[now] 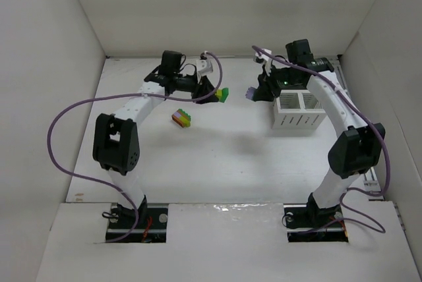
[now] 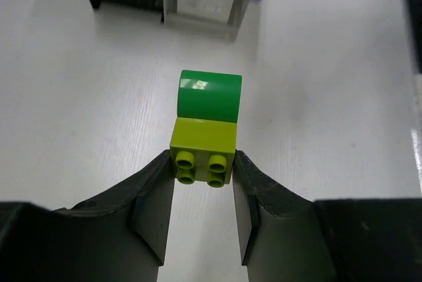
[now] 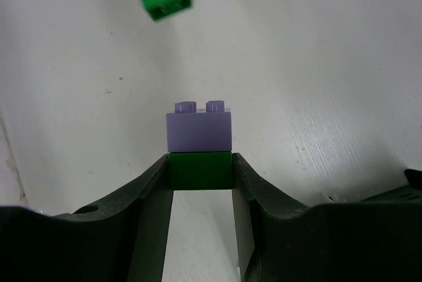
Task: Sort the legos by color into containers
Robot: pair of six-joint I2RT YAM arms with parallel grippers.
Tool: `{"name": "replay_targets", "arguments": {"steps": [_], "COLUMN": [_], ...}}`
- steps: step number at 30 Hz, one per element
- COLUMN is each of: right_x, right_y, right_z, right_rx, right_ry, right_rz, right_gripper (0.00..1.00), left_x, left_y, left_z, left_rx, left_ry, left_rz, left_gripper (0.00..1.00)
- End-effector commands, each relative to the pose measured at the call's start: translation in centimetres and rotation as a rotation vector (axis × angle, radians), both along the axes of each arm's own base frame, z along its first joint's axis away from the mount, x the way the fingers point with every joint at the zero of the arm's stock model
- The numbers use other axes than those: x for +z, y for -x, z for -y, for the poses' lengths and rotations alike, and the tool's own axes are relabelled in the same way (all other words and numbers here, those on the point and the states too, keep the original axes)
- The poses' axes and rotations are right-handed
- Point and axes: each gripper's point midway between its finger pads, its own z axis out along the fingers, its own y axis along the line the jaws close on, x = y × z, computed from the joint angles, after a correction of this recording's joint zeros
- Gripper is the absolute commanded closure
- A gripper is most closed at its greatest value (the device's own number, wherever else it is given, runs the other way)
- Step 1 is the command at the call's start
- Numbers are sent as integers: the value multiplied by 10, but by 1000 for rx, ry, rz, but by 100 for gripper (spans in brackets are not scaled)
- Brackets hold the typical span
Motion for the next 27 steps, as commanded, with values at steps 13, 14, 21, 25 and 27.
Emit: {"name": "replay_targets", "arguments": {"steps": [13, 14, 21, 25, 27], "right_x": [20, 20, 15, 7, 6], "right_y": [14, 14, 17, 18, 21], "right_z": [-18, -18, -17, -15, -20], "right_rx": [61, 61, 73, 99, 120], "right_ry": [-8, -8, 1, 17, 27], "right_rz": [80, 80, 82, 92, 105], "right_gripper": [100, 100, 100, 100, 100], "left_x": [-142, -143, -74, -15, 8], "left_y": [-64, -60, -50, -21, -18], "left_z": [-26, -22, -31, -30, -25], "left_rx": [300, 289, 241, 101, 52], "left_ry": [-420, -426, -168, 19, 29], "left_rz": [-166, -173, -99, -63, -3], "left_gripper": [88, 81, 19, 0, 0]}}
